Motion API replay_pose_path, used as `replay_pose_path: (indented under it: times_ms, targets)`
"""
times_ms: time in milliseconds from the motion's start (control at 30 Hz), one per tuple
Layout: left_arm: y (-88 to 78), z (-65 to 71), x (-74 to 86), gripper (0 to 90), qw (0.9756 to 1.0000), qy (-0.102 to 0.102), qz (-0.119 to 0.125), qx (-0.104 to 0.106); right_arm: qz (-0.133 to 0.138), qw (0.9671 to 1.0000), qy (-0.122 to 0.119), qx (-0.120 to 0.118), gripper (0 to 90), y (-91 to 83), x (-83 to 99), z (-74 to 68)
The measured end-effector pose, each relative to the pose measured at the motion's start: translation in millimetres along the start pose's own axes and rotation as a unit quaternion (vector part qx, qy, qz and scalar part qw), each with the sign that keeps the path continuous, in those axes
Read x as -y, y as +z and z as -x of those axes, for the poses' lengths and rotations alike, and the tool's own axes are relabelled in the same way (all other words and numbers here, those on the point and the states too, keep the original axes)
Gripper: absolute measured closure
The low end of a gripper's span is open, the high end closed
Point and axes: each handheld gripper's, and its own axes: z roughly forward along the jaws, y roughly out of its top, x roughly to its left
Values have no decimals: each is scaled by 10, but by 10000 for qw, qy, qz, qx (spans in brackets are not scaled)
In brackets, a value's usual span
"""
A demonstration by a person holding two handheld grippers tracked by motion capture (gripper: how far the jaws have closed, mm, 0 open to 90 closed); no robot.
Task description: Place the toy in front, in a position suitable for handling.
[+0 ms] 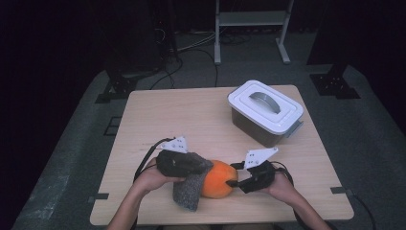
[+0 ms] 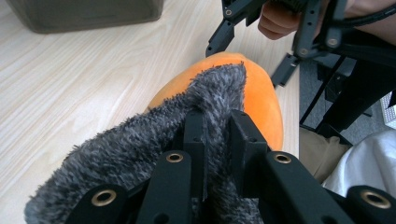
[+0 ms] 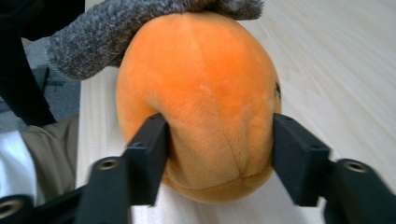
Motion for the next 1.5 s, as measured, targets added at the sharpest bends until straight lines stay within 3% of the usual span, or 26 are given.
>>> replay_pose_path:
  times_ms: [133,233,333,433,467,500,733,800,933,1067,1233,1333,1400,1500]
  targets:
    - [32,10,-22,781,10000,13,-6,2,-93,9999,-103,99,323,-35,-56,-70]
    - [63,26,-41,781,10000,56,-22,58,43,9999,-118,101,311,-61,-110,-110]
    - [88,45,-69,778,9999,116,-80,76,-52,9997,-237,104,301,3,-143,-144]
    - [80,44,-68,778,9998,145,-106,78,-98,9994,-313,130,363,43,-120,-144]
    - [56,27,-50,779,9999,113,-64,106,-23,9991,-401,133,458,28,-84,-116]
    - [41,14,-40,779,9999,109,-69,110,-14,9989,-436,148,475,22,-71,-107]
    - [-10,18,21,779,9999,67,-4,90,53,9997,-219,53,495,-12,-5,-15]
    - [4,53,-17,778,9997,200,43,96,36,9997,-192,111,493,-5,-20,-10]
    - [70,79,-67,776,9994,311,-59,98,61,9999,-111,110,420,10,-40,-14]
    - [58,26,-9,779,9998,184,-99,53,161,9999,38,51,304,-36,3,17]
    - [-18,-56,117,779,10000,-47,-6,55,-132,9998,149,-32,261,-6,95,58]
    - [-37,-38,118,778,10000,-4,-12,2,-119,9997,172,-104,383,45,92,56]
    - [-62,-17,79,779,10000,69,-6,-50,-107,9999,16,21,471,32,44,19]
    - [-83,40,-18,778,9998,178,85,6,-50,9993,-254,275,510,12,-34,-46]
